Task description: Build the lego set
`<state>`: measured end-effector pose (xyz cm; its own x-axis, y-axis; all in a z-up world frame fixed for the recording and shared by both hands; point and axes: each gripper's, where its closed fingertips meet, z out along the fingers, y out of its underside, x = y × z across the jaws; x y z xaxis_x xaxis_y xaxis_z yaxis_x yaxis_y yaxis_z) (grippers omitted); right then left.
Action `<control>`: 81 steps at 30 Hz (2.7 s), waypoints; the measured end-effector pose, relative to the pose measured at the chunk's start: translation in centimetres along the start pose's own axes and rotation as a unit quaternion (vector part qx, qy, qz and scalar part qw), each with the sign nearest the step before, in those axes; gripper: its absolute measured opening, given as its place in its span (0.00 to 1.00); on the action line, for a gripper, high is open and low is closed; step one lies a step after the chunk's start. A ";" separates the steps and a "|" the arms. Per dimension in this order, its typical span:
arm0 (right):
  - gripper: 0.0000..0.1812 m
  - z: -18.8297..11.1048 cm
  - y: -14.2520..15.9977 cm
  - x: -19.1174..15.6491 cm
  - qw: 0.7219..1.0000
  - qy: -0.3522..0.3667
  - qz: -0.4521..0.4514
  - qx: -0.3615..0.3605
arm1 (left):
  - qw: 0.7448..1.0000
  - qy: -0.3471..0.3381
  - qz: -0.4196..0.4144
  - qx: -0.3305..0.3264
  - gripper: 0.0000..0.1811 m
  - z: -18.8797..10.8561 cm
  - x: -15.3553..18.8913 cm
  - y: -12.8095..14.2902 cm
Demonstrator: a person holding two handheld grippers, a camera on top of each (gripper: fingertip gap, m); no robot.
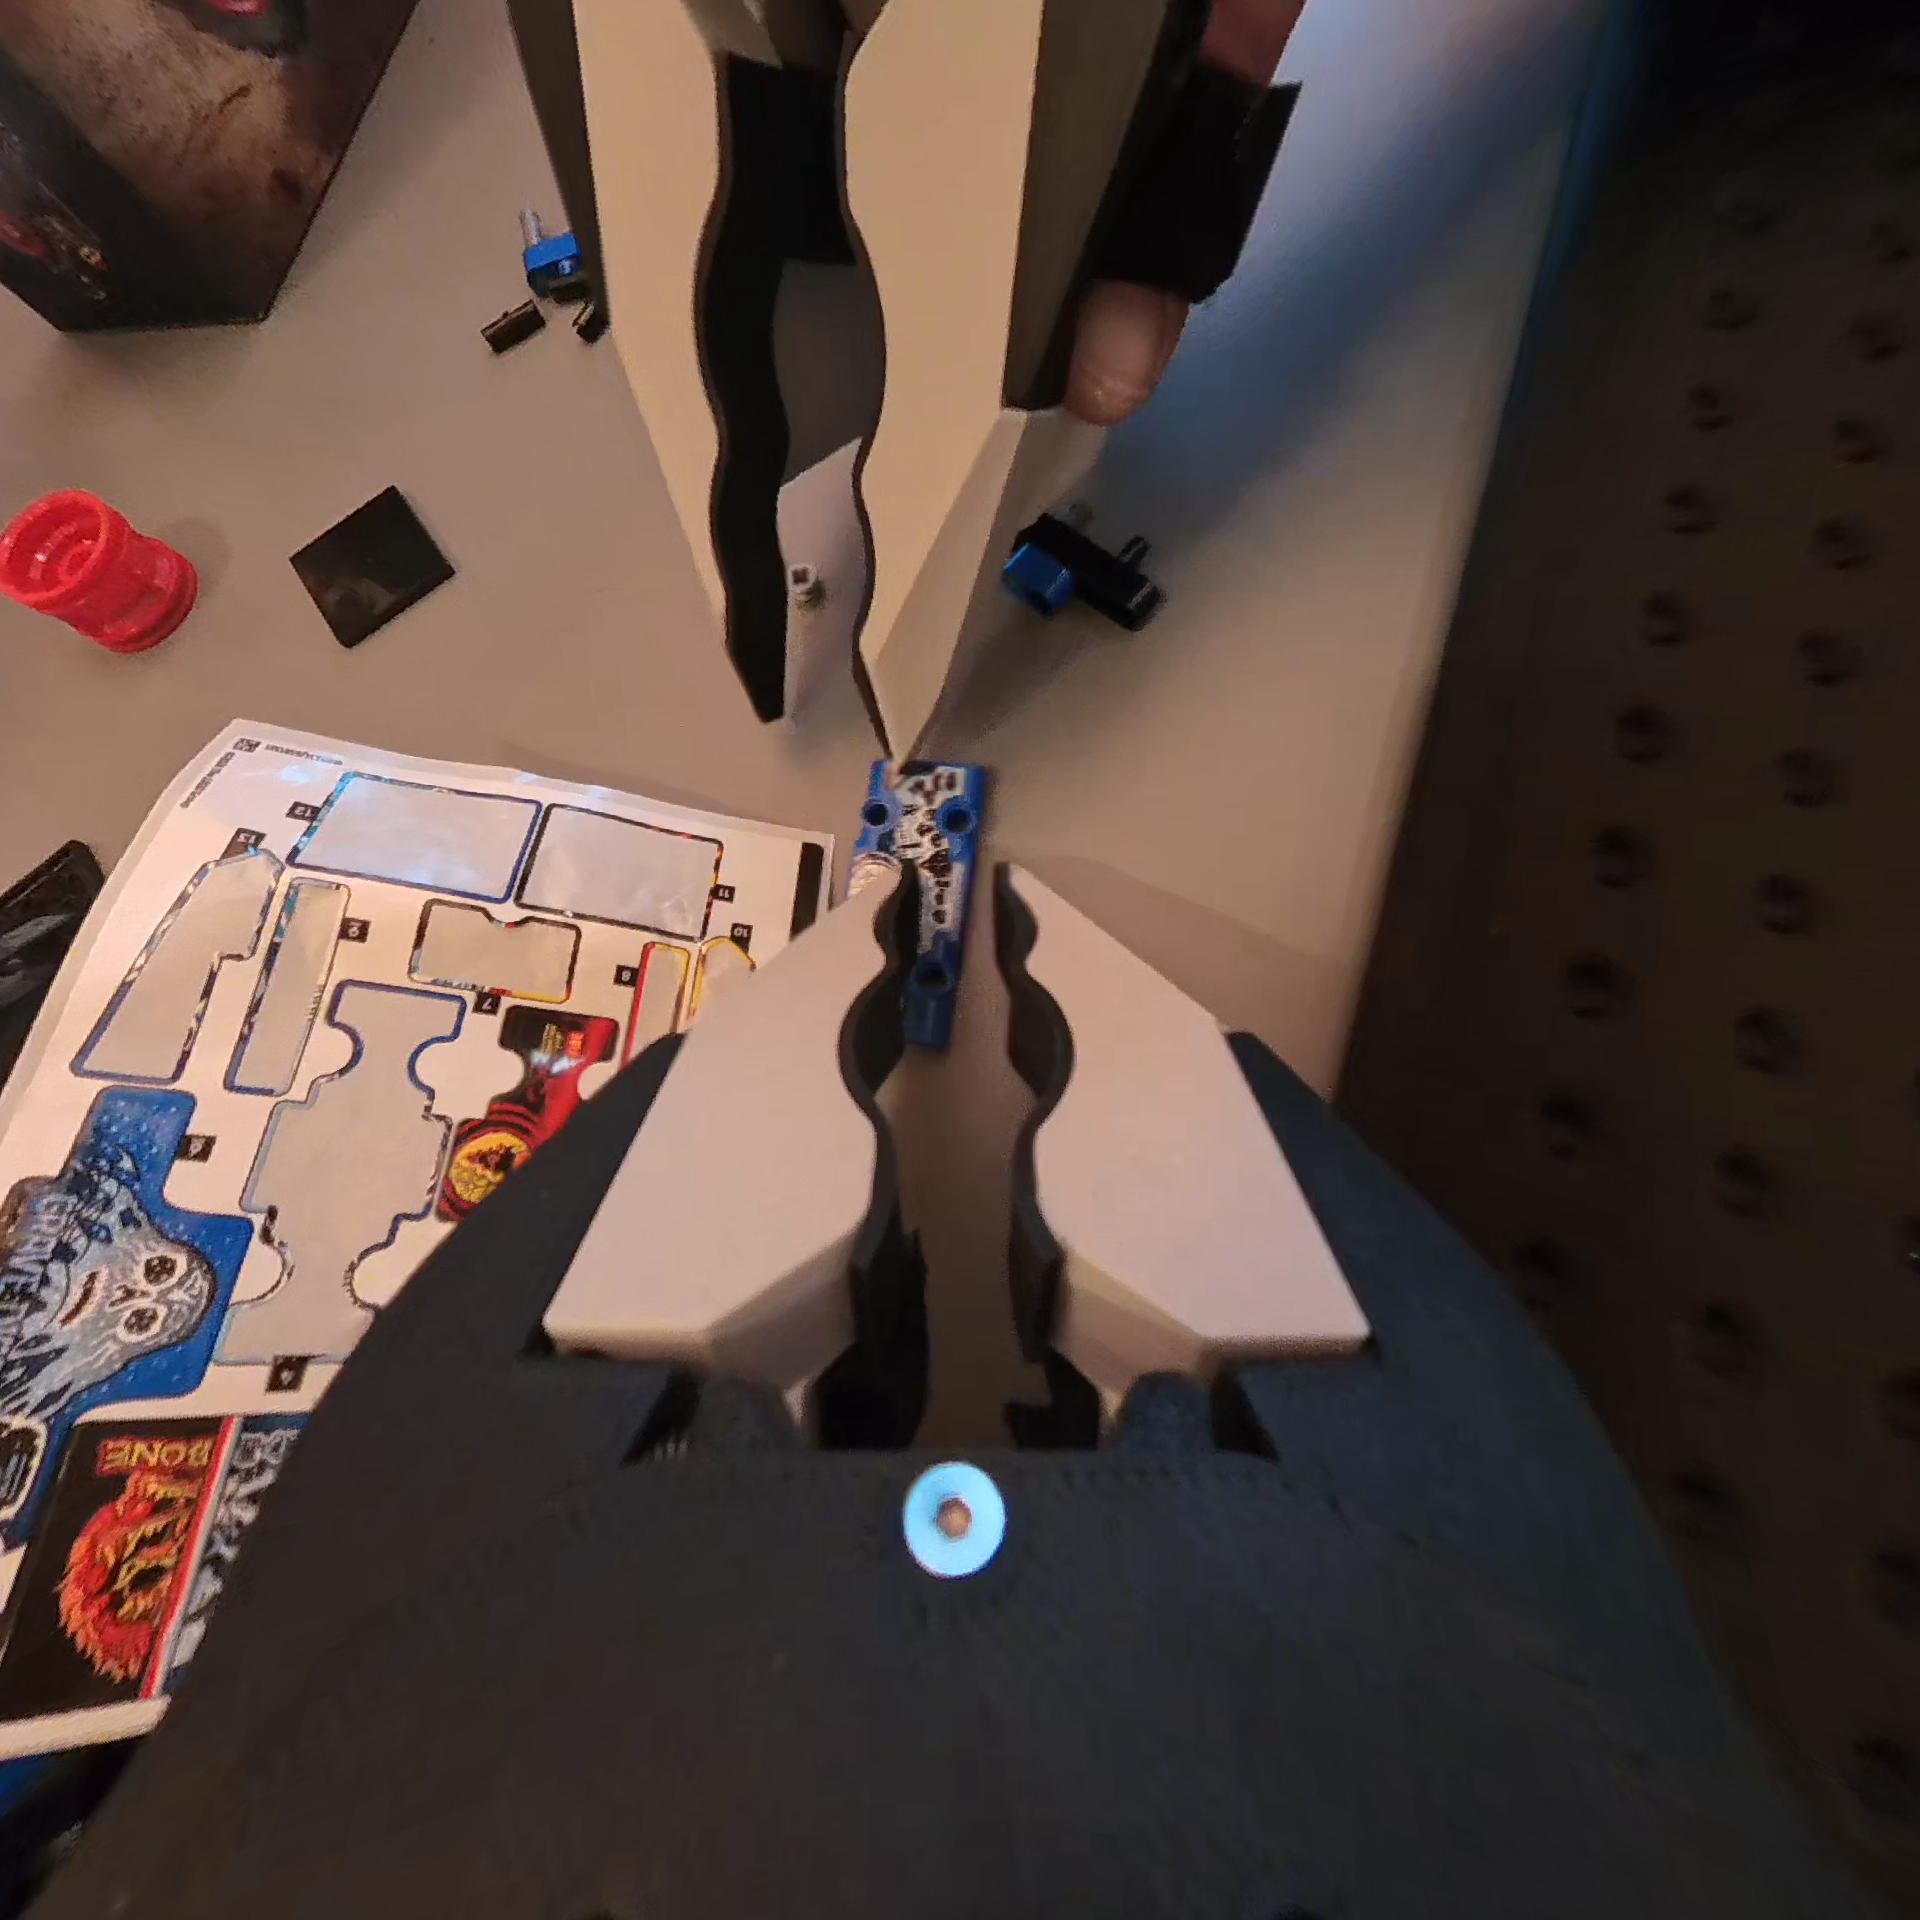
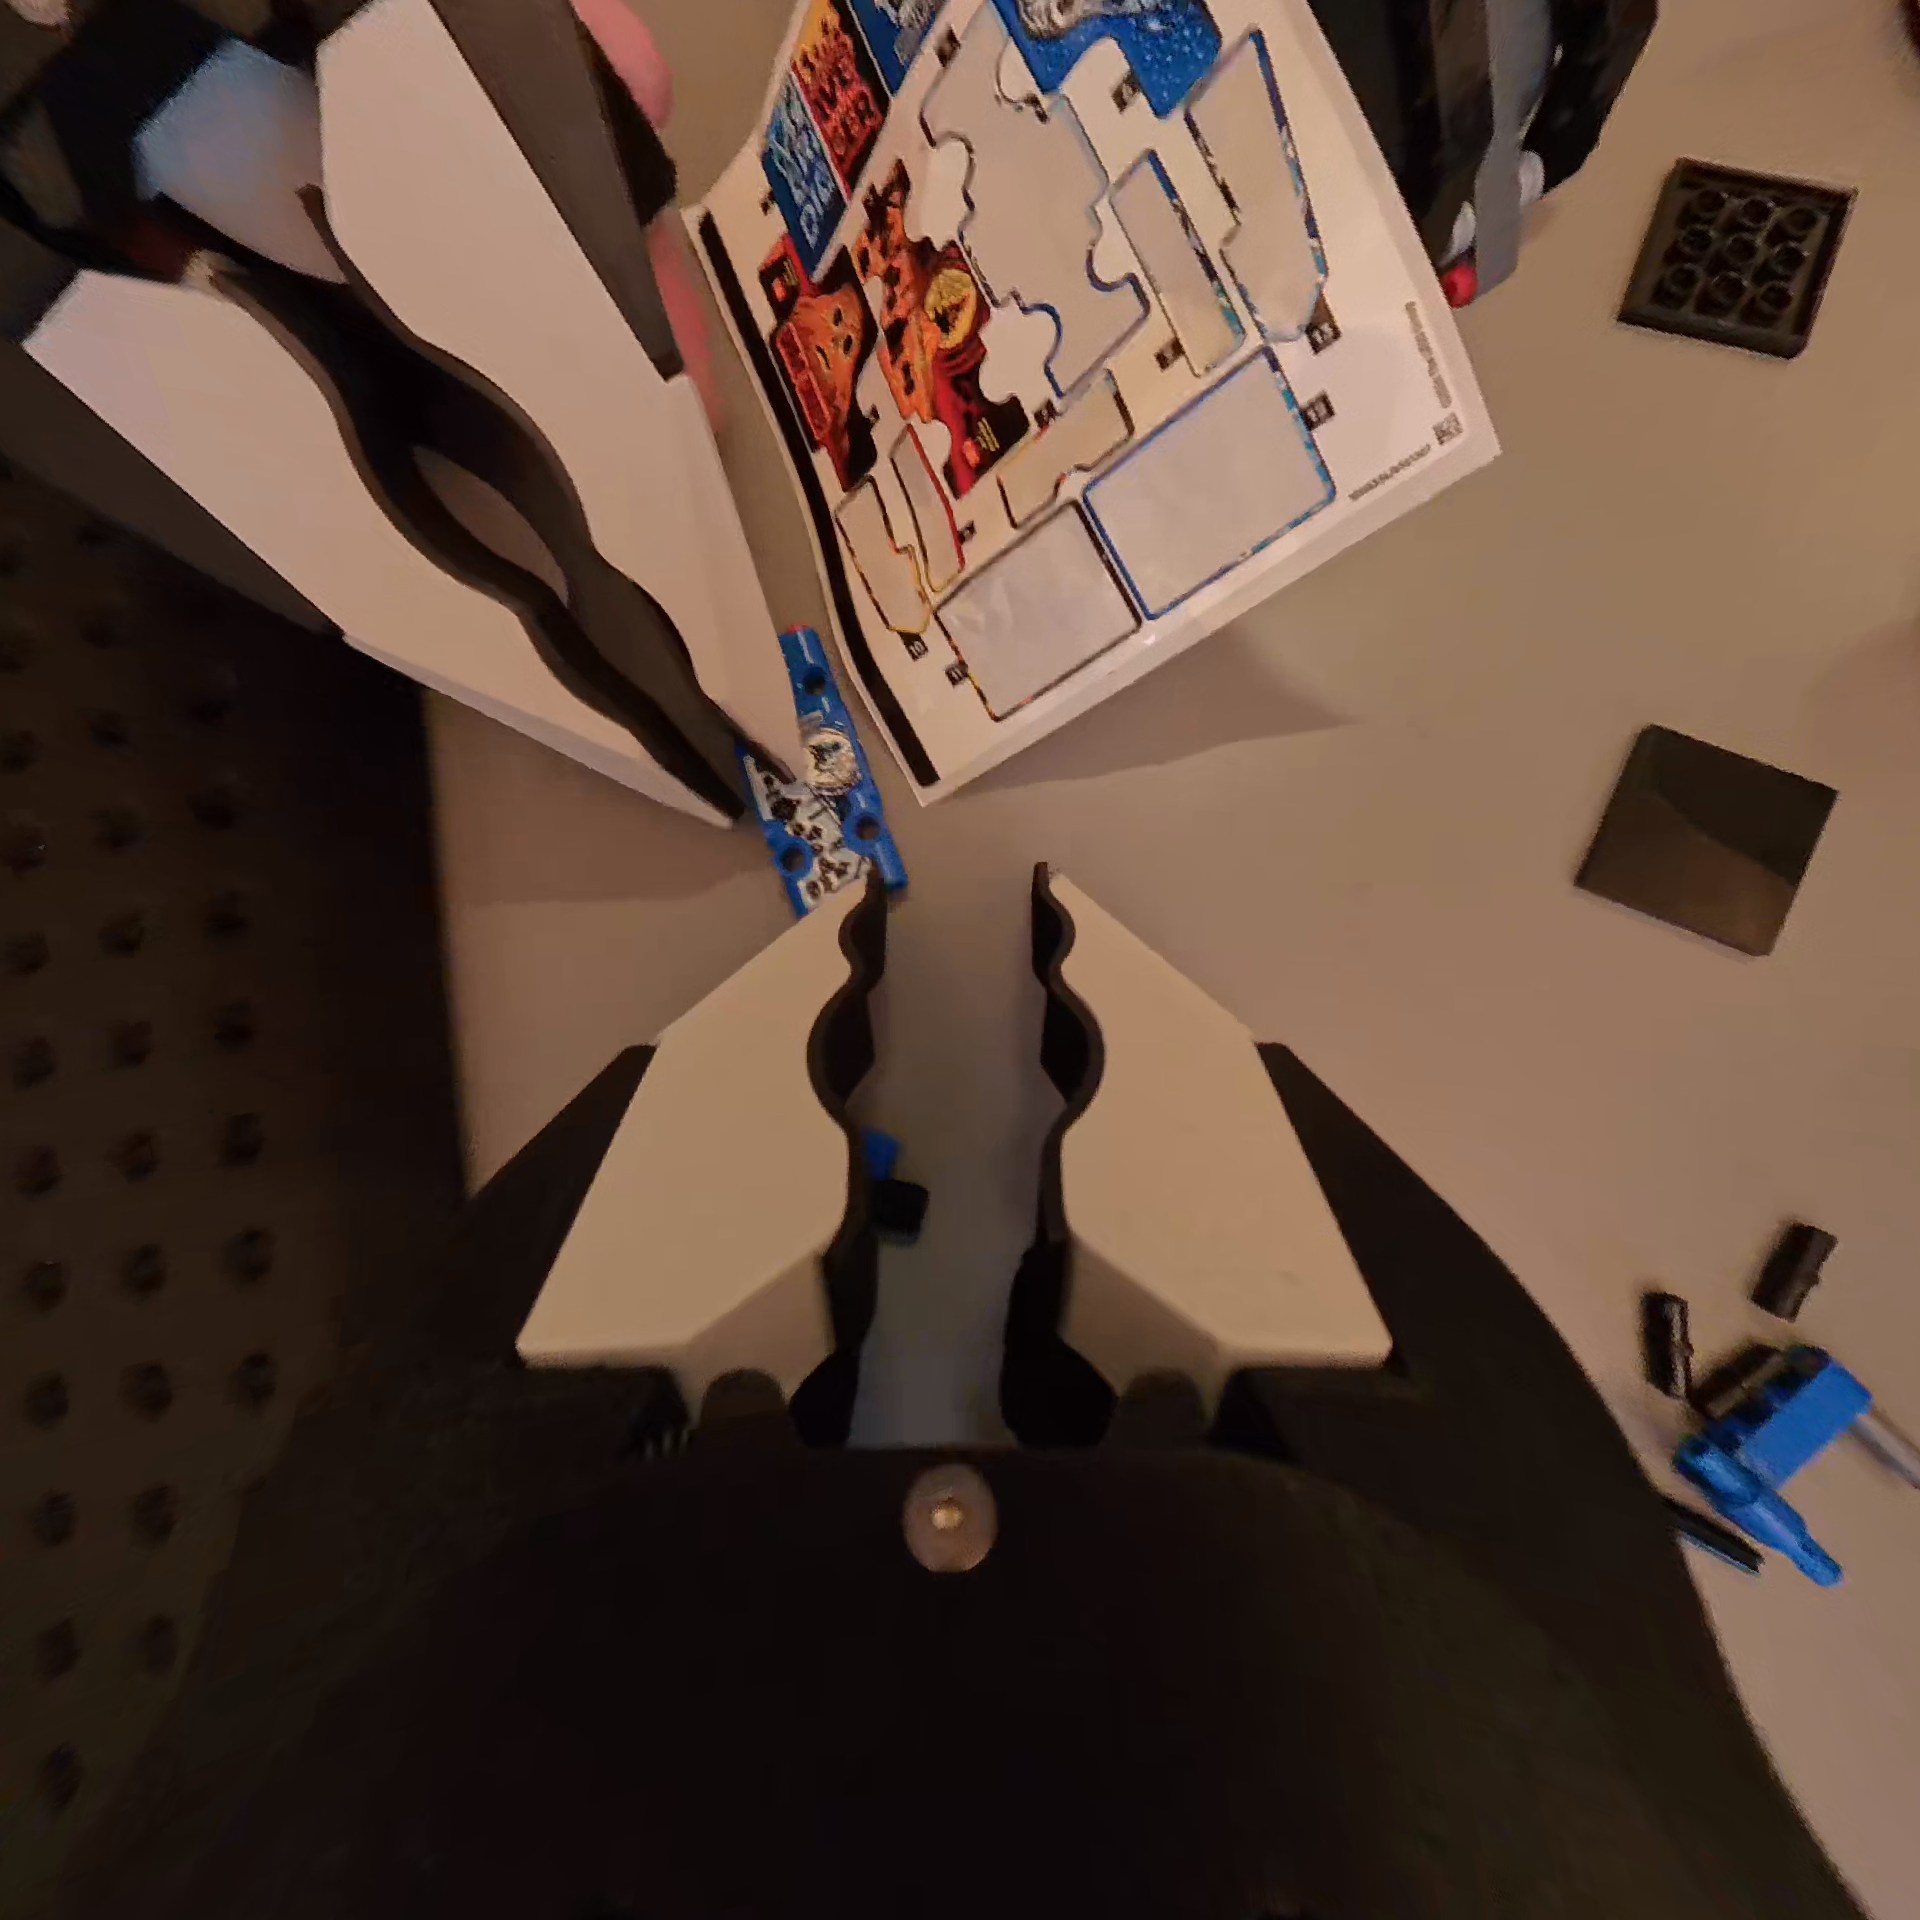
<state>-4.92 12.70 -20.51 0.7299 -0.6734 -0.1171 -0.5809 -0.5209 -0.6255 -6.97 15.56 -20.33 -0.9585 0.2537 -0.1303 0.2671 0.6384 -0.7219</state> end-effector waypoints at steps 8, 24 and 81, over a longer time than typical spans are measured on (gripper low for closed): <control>0.13 0.3 -0.2 -0.1 1.000 -0.006 0.002 0.005 | 1.000 0.019 -0.019 0.001 0.13 0.3 -0.1 -0.4; 0.10 0.6 -0.2 -0.6 0.999 -0.037 0.017 0.014 | 0.998 0.025 -0.055 -0.007 0.16 0.6 -1.0 -0.5; 0.14 -1.6 -1.6 -0.5 0.989 0.014 -0.131 0.063 | 0.994 -0.076 0.014 0.080 0.18 -2.5 -2.7 -2.6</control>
<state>-4.92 13.05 -18.25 0.8378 -0.5397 0.0825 -0.3227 -0.6114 -0.7226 -4.85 15.01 -16.39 -0.9584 0.1491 -0.2436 0.2856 0.5067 -0.8134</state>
